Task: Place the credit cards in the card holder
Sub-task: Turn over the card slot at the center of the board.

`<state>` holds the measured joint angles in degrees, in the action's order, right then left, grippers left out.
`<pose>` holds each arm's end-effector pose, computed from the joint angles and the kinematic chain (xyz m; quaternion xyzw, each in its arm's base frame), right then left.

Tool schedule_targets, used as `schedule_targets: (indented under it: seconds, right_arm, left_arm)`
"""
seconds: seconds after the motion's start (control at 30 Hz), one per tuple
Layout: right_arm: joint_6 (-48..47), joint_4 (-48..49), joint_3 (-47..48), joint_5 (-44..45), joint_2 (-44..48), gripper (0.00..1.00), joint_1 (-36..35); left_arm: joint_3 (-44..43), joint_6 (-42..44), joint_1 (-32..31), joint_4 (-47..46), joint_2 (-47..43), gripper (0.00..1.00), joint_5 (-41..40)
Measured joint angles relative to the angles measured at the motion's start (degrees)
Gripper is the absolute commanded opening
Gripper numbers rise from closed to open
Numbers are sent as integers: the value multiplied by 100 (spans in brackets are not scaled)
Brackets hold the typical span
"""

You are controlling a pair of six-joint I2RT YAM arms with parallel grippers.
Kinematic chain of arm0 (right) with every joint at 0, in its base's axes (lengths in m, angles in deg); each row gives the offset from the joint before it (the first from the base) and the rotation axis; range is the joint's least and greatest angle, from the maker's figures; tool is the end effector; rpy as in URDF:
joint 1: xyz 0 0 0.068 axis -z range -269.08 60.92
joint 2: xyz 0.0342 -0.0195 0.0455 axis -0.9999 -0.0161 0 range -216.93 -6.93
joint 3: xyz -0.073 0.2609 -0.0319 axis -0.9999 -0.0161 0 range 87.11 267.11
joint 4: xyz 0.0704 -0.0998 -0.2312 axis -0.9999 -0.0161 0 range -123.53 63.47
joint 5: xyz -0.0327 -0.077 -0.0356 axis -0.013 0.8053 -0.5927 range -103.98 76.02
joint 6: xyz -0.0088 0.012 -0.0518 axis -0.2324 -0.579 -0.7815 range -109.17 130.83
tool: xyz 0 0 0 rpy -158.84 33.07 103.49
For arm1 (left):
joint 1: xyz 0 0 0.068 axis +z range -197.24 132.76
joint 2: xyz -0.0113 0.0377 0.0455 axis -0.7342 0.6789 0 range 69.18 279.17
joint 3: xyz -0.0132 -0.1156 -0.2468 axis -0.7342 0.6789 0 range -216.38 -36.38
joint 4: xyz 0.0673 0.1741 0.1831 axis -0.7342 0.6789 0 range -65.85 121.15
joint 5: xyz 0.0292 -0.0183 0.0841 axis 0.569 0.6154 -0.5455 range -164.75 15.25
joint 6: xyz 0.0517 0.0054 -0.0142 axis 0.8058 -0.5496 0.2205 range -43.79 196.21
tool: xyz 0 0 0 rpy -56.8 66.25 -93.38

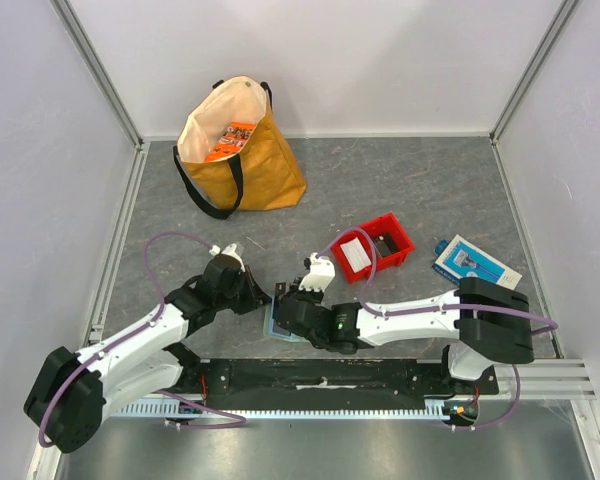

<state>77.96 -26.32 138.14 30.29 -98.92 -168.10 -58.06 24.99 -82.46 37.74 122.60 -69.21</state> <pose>0.0871 0.3181 0.1971 0.0689 0.8537 0.2696 0.4401 0.1447 -0.1062 0.1698 -0.1104 0.9175 -0.2925 0.2460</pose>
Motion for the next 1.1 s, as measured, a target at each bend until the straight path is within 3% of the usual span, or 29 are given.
schedule_targets:
  seconds: [0.33, 0.7, 1.1]
  right_arm:
    - [-31, -605, 442, 83, -289, 0, -74]
    - [-96, -2083, 1580, 481, -772, 0, -358]
    - [-20, -3174, 1751, 717, -944, 0, -387]
  left_arm:
    - [22, 0, 0, 11, -83, 2, -2]
    - [26, 0, 0, 68, -188, 2, -2]
    - [35, 0, 0, 92, -306, 2, -11]
